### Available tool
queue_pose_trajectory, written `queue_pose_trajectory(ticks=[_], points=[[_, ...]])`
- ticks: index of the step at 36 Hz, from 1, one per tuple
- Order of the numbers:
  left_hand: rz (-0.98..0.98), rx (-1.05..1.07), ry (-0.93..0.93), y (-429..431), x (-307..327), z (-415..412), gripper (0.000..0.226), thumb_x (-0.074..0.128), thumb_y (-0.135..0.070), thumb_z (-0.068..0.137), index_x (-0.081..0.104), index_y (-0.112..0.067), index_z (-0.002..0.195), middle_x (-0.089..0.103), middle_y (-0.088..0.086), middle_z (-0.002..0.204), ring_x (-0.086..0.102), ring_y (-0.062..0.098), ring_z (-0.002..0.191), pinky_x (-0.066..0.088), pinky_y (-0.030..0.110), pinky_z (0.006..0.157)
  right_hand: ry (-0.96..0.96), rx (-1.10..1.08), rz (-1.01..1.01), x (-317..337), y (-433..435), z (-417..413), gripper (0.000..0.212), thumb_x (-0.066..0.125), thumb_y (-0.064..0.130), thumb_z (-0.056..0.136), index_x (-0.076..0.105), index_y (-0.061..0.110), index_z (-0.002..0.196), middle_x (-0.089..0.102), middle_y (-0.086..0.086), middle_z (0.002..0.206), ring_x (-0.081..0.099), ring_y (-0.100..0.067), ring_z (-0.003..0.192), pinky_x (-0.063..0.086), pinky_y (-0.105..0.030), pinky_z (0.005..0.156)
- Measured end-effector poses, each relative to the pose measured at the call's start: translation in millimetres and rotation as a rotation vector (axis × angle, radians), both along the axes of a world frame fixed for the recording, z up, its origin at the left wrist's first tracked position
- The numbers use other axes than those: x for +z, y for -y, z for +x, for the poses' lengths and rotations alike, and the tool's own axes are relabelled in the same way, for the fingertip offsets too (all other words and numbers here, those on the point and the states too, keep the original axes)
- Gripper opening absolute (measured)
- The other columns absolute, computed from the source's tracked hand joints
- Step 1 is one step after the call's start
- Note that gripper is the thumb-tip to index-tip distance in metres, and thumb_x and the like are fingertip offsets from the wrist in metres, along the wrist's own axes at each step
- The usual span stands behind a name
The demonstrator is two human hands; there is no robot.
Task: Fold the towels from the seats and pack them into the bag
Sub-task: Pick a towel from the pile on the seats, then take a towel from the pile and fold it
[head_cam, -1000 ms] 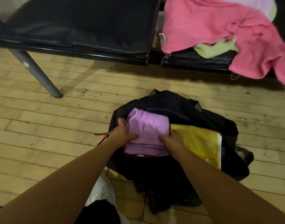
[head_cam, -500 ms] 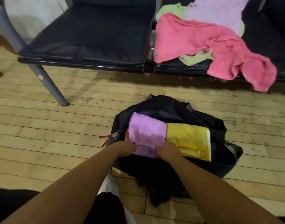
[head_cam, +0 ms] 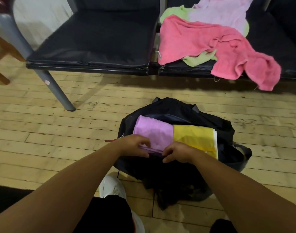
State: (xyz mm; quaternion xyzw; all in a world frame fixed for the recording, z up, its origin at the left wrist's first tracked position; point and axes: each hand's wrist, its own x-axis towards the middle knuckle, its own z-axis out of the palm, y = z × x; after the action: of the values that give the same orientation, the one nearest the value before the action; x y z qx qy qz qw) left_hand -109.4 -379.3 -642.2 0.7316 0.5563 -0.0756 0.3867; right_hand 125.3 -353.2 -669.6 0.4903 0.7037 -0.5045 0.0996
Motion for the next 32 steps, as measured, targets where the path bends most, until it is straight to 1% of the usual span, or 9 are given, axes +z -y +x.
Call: queue_pose_trajectory(ticks=[3, 6, 8, 11, 16, 23, 28, 30, 32], points=[[-0.243, -0.006, -0.028, 4, -6, 3, 0.053, 0.06, -0.039, 0.095, 0.04, -0.038, 0.144, 0.05, -0.007, 0.143, 0.047, 0.017, 0.128, 0.036, 0.034, 0.109, -0.036, -0.063, -0.006, 9, -9, 8, 0.028, 0.08, 0.022, 0.083, 0.076, 0.018, 0.111, 0.073, 0.001, 0.108, 0.063, -0.01, 0.095, 0.047, -0.018, 0.083], [-0.203, -0.048, -0.2, 4, -22, -2, 0.049, 0.055, -0.046, 0.093, 0.046, -0.038, 0.141, 0.053, 0.001, 0.142, 0.043, 0.031, 0.134, 0.026, 0.05, 0.117, -0.058, -0.125, 0.009, 10, -12, 9, 0.022, 0.077, 0.022, 0.087, 0.078, 0.017, 0.108, 0.075, -0.003, 0.105, 0.063, -0.011, 0.09, 0.048, -0.019, 0.08], [-0.128, -0.085, -0.259, -1, -25, -4, 0.04, 0.055, -0.05, 0.091, 0.055, -0.039, 0.129, 0.059, -0.001, 0.13, 0.045, 0.031, 0.128, 0.021, 0.054, 0.117, -0.056, -0.165, 0.043, 5, -12, 6, 0.016, 0.076, 0.021, 0.088, 0.078, 0.014, 0.101, 0.075, -0.008, 0.098, 0.061, -0.013, 0.084, 0.049, -0.024, 0.077], [0.002, -0.175, -0.328, -14, -14, -3, 0.019, 0.058, -0.048, 0.091, 0.06, -0.033, 0.103, 0.059, -0.006, 0.101, 0.052, 0.021, 0.108, 0.026, 0.045, 0.11, -0.063, -0.175, 0.091, -7, -11, 1, 0.01, 0.074, 0.021, 0.089, 0.078, 0.014, 0.096, 0.068, 0.004, 0.079, 0.058, -0.011, 0.077, 0.044, -0.018, 0.066], [0.023, -0.25, -0.623, -28, 4, -22, 0.037, 0.059, -0.05, 0.092, 0.058, -0.028, 0.122, 0.061, -0.002, 0.118, 0.05, 0.021, 0.119, 0.029, 0.043, 0.105, -0.038, -0.23, 0.153, -18, -10, -2, 0.013, 0.074, 0.021, 0.089, 0.078, 0.012, 0.098, 0.074, -0.006, 0.096, 0.064, -0.019, 0.085, 0.051, -0.029, 0.08], [0.074, 0.145, -0.441, -25, -9, -32, 0.027, 0.058, -0.039, 0.096, 0.063, -0.019, 0.114, 0.06, 0.002, 0.109, 0.055, 0.019, 0.1, 0.045, 0.032, 0.086, 0.091, -0.265, 0.382, -38, -3, -1, 0.013, 0.069, 0.021, 0.09, 0.077, 0.011, 0.093, 0.073, -0.009, 0.097, 0.065, -0.027, 0.093, 0.05, -0.032, 0.079], [0.18, 0.277, -0.322, -30, -2, -11, 0.019, 0.059, -0.02, 0.091, 0.062, -0.009, 0.108, 0.055, 0.011, 0.114, 0.056, 0.026, 0.103, 0.048, 0.037, 0.092, 0.141, -0.277, 0.542, -33, -7, 4, 0.015, 0.054, 0.011, 0.088, 0.068, 0.01, 0.084, 0.07, -0.013, 0.092, 0.063, -0.032, 0.084, 0.05, -0.038, 0.073], [0.219, 0.334, -0.245, -45, 12, -1, 0.016, 0.059, -0.015, 0.09, 0.064, -0.007, 0.103, 0.06, 0.012, 0.11, 0.059, 0.027, 0.101, 0.049, 0.037, 0.09, 0.109, -0.298, 0.528, -17, -20, 8, 0.016, 0.05, 0.01, 0.091, 0.059, 0.013, 0.078, 0.069, -0.016, 0.09, 0.059, -0.027, 0.078, 0.043, -0.034, 0.069], [0.263, 0.407, -0.136, -62, 32, 10, 0.011, 0.06, -0.017, 0.091, 0.066, -0.009, 0.095, 0.067, 0.01, 0.101, 0.063, 0.026, 0.096, 0.051, 0.036, 0.086, 0.063, -0.323, 0.533, 8, -40, 15, 0.016, 0.052, 0.008, 0.092, 0.06, 0.012, 0.079, 0.07, -0.013, 0.089, 0.061, -0.026, 0.079, 0.047, -0.034, 0.07]])
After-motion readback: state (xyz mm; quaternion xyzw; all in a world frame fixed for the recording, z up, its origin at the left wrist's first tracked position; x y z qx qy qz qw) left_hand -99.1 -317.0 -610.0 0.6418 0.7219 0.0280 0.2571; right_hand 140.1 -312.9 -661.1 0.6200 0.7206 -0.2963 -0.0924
